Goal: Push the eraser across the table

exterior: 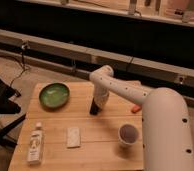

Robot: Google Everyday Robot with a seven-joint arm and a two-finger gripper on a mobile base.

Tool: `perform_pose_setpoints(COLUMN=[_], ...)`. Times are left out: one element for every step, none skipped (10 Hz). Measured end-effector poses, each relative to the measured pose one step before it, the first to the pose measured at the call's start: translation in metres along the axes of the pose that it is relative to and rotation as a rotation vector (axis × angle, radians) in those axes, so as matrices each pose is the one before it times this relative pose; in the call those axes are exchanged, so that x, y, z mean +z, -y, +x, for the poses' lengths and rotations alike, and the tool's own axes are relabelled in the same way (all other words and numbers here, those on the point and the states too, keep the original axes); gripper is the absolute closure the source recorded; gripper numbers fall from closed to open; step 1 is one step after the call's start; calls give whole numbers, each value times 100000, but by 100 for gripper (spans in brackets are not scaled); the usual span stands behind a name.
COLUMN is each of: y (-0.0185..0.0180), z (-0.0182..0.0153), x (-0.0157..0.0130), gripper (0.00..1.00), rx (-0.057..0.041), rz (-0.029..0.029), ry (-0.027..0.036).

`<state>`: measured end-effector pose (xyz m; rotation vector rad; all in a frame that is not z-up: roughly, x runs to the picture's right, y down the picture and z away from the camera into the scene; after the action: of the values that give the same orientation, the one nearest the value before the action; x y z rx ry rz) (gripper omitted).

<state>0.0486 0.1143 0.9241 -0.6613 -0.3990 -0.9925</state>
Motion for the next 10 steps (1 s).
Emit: perform_pose_setpoints(y=[168, 518, 1050, 428, -26, -286, 491, 731, 1292, 1675], z=[-97, -444, -725, -215, -25, 163, -410, -609, -911, -1123], x=[0, 92, 85, 10, 62, 76, 64, 62, -52, 1], gripper=[100, 100, 100, 100, 100, 100, 100, 100, 100, 100], rx=[-514, -1932, -2597, -584, 145, 215, -1712, -2696, -3222, -3416], rz=[65, 190, 508, 338, 126, -263, 497, 737, 897, 826], ry=[73, 499, 517, 142, 220, -257, 526, 679, 601, 601])
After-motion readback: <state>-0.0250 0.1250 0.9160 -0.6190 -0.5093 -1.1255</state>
